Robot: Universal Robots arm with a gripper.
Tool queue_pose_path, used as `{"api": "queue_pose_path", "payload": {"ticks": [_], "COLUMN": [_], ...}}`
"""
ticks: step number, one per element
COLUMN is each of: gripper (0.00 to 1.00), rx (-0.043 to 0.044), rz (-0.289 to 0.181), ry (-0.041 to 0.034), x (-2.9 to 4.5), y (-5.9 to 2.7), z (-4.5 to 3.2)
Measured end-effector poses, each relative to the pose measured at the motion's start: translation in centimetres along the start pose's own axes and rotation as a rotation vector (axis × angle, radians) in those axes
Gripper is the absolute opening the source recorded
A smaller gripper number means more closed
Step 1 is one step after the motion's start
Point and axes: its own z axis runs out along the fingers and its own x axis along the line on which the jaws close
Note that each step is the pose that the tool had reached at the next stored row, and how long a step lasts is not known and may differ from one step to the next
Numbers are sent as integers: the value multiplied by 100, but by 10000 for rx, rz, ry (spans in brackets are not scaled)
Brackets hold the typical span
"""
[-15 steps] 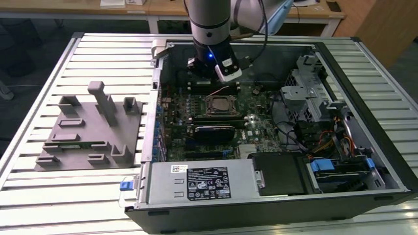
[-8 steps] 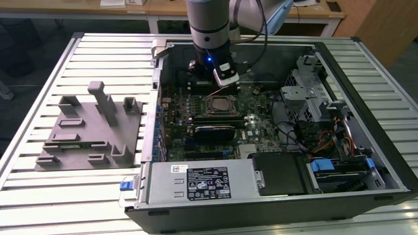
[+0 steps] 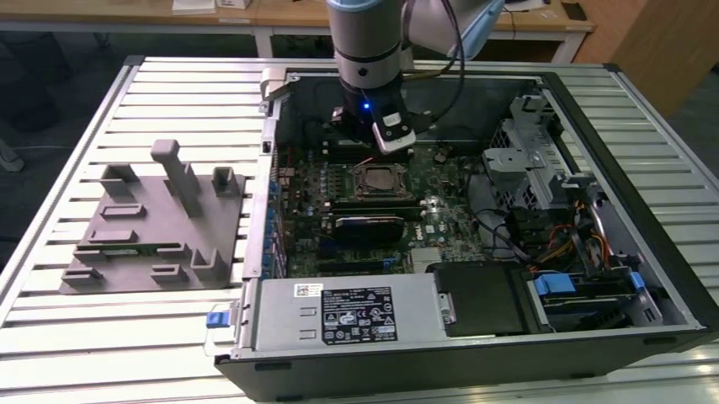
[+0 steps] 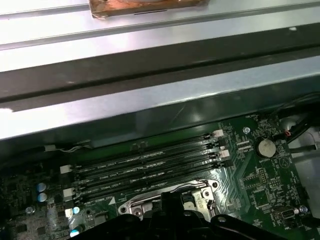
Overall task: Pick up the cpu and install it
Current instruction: 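Install the first cpu locking lever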
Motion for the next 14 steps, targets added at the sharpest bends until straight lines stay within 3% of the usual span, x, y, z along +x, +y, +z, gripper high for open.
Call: {"api": "queue_pose_path", "payload": {"ticks": [14], "gripper": [11], "rx": [13], "rz": [132], "ry": [-30], "x": [-8], "y": [92], "z": [95]}}
